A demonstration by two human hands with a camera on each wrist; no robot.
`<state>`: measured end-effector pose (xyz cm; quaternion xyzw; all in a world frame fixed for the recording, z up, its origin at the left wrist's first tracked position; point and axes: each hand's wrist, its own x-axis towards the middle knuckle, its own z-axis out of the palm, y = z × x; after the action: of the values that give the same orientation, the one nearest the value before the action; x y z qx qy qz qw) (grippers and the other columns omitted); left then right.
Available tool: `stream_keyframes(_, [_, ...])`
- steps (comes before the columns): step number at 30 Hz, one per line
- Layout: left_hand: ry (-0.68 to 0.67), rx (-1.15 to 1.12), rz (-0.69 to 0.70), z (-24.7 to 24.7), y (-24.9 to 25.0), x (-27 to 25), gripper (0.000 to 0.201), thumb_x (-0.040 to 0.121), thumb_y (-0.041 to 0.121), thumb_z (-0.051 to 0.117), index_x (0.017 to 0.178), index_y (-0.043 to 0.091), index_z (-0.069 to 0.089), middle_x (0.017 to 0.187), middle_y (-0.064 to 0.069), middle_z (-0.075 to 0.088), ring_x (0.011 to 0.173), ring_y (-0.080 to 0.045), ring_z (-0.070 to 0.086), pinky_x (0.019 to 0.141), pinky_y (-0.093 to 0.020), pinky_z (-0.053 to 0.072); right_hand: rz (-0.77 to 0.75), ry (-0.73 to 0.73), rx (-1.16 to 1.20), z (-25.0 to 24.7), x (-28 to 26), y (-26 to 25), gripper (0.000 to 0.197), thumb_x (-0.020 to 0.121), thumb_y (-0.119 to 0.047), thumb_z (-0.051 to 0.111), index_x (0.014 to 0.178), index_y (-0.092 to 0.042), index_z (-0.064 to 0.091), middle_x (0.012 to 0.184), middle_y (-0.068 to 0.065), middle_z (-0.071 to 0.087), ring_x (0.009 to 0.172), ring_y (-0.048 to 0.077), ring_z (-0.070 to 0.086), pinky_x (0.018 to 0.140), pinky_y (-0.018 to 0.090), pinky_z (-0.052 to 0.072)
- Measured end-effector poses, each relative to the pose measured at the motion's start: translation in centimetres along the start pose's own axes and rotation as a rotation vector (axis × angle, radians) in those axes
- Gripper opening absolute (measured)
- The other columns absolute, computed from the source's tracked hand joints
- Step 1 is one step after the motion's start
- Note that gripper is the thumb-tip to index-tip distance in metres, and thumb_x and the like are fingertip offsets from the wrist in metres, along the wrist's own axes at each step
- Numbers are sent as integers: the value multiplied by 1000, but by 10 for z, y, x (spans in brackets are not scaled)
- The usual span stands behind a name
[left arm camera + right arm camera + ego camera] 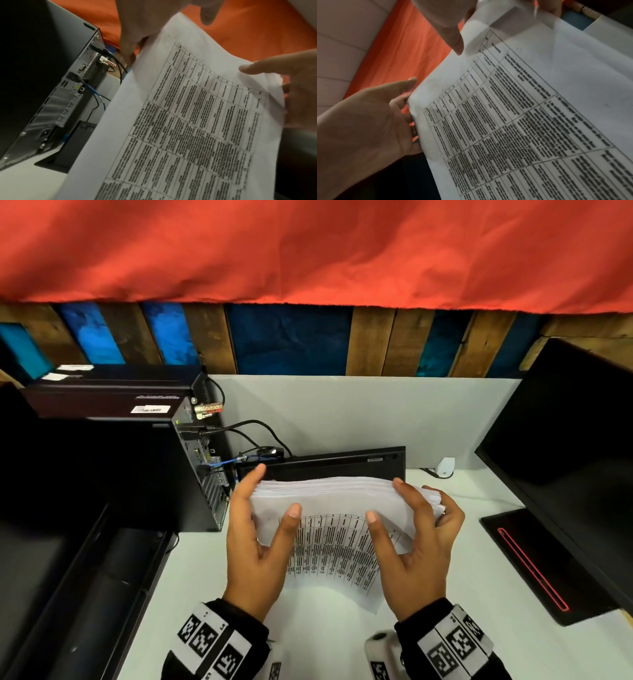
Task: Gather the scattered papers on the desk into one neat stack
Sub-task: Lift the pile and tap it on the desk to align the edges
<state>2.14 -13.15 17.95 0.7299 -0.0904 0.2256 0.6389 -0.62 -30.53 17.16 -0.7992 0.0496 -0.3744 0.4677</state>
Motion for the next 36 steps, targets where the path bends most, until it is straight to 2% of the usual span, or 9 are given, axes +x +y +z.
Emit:
stream_keyframes(4, [198, -164, -138, 12, 9, 8, 63, 71, 44, 73, 125, 28, 44, 96, 22, 58, 90, -4, 61, 81, -16, 49, 39, 82, 57, 3, 1, -12, 48, 76, -41, 68, 118, -22, 55, 122, 4, 40, 115, -10, 42, 89, -2, 34])
stream_keyframes(7, [301, -196, -188, 20, 9, 18, 54, 72, 22, 81, 115, 24, 48, 82, 18, 62, 76, -5, 62, 75, -18, 50, 246, 173, 226, 10, 6, -22, 63, 70, -47, 72, 122, -25, 46, 110, 4, 51, 100, 10, 56, 79, 3, 42])
stream_keyframes(11, [334, -267, -237, 19, 6, 22, 39, 84, 7, 69, 114, 21, 48, 81, 8, 61, 67, 0, 62, 67, -16, 52, 375, 271, 336, 13, 18, -23, 45, 78, -20, 75, 113, -20, 47, 97, 8, 58, 73, -1, 59, 60, 2, 43])
stream_keyframes(15, [322, -302, -294, 16, 1, 20, 21, 87, 21, 67, 105, 23, 56, 96, -5, 66, 84, -13, 64, 81, -34, 53, 351, 297, 353, 12, 22, -20, 26, 87, -12, 65, 107, -17, 49, 86, 2, 56, 65, -6, 54, 59, 2, 40])
stream_keyframes(18, [245, -303, -300, 21, 7, 16, 34, 80, 24, 73, 109, 18, 56, 93, -5, 66, 83, -14, 65, 75, -28, 55, 363, 276, 357, 17, 20, -25, 40, 78, -19, 75, 107, -21, 48, 93, -8, 55, 74, -6, 57, 66, 4, 43])
stream_keyframes(22, [258, -285, -323, 21, 2, 23, 29, 79, 27, 75, 102, 19, 59, 93, -4, 63, 82, -16, 62, 74, -32, 52, 343, 264, 284, 19, 23, -21, 33, 78, -24, 73, 102, -28, 51, 102, -4, 58, 92, 12, 61, 82, 25, 49])
stream_keyframes(28, [215, -289, -344, 35, 4, 32, 26, 77, 26, 77, 93, 18, 59, 87, 3, 69, 80, -12, 68, 69, -20, 55, 238, 68, 147, 25, 21, -24, 13, 81, -28, 71, 92, -33, 69, 99, -12, 47, 90, -8, 55, 75, 5, 41])
stream_keyframes(33, [186, -287, -288, 28, 2, 32, 53, 71, 43, 78, 112, 20, 54, 102, -3, 68, 95, -20, 68, 88, -40, 56, 127, 34, 29, 18, 22, -15, 32, 80, -24, 74, 111, -32, 68, 109, -6, 37, 100, -18, 46, 81, -8, 32])
stream_keyframes(36, [124, -129, -106, 24, 0, 25, 67, 75, 36, 75, 133, 34, 41, 120, 1, 56, 113, -10, 58, 96, -21, 48, 39, 2, -50, 15, 18, -10, 36, 80, -17, 74, 114, -25, 67, 121, 0, 33, 105, -19, 42, 85, -8, 31])
